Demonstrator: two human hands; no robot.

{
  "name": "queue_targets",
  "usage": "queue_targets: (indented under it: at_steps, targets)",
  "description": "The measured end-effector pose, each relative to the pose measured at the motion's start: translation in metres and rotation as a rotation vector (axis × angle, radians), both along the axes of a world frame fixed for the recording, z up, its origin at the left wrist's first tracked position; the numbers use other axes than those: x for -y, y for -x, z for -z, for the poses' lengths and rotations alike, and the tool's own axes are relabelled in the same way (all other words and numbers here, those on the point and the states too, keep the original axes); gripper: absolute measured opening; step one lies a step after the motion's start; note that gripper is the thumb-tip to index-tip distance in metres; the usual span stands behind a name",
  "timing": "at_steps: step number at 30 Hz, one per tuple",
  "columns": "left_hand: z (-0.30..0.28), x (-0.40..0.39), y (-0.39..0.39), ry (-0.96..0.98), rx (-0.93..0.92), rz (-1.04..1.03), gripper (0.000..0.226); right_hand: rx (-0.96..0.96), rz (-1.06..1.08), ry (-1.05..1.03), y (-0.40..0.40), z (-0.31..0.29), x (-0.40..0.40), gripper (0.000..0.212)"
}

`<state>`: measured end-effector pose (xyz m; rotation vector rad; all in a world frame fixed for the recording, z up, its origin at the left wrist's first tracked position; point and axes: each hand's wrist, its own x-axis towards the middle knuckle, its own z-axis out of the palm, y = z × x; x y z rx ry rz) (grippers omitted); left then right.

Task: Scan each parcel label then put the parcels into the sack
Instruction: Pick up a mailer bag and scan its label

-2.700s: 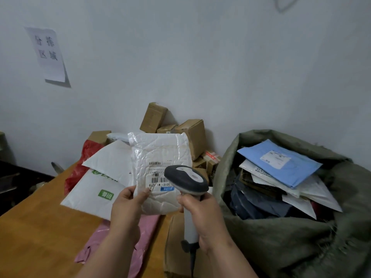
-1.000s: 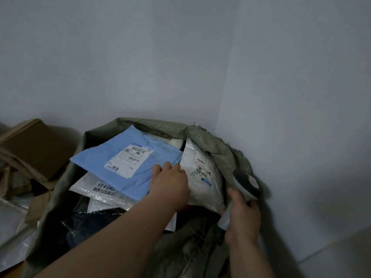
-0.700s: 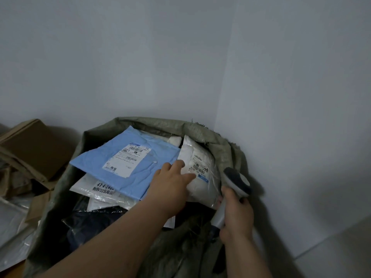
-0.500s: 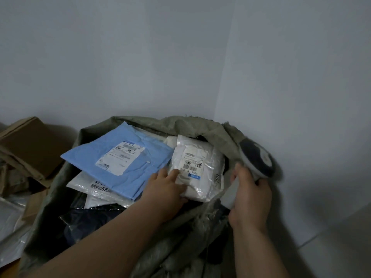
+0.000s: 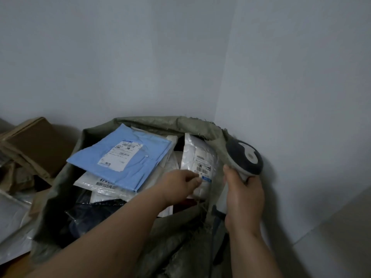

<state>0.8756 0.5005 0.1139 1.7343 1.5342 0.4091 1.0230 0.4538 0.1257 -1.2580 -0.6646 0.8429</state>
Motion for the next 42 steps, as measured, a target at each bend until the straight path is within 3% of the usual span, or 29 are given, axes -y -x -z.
queue_targets:
  at_steps: [5, 7, 18, 29, 38, 42]
  targets:
    - [-0.027, 0.021, 0.041, -0.291, 0.228, -0.292, 0.013, -0.088, -0.194, 0.06, 0.033, -0.01, 0.006, 0.011]
    - [-0.033, 0.036, 0.066, -0.344, 0.302, -0.419, 0.016, -0.128, -0.307, 0.106, 0.058, -0.011, 0.015, 0.009]
    - [-0.008, 0.174, 0.246, -0.38, 0.411, -0.941, 0.02, 0.005, -0.907, 0.312, 0.226, 0.003, 0.102, 0.019]
    - [0.063, 0.29, 0.375, -0.106, 0.354, -1.066, 0.013, 0.101, -0.9, 0.367, 0.35, 0.044, 0.187, 0.02]
    - [0.085, 0.246, 0.39, 0.02, 0.407, -1.07, 0.008, 0.025, -0.832, 0.347, 0.374, 0.04, 0.128, 0.029]
    - [0.094, 0.212, 0.39, 0.089, 0.43, -1.063, 0.007, 0.056, -0.826, 0.318, 0.38, 0.045, 0.099, 0.015]
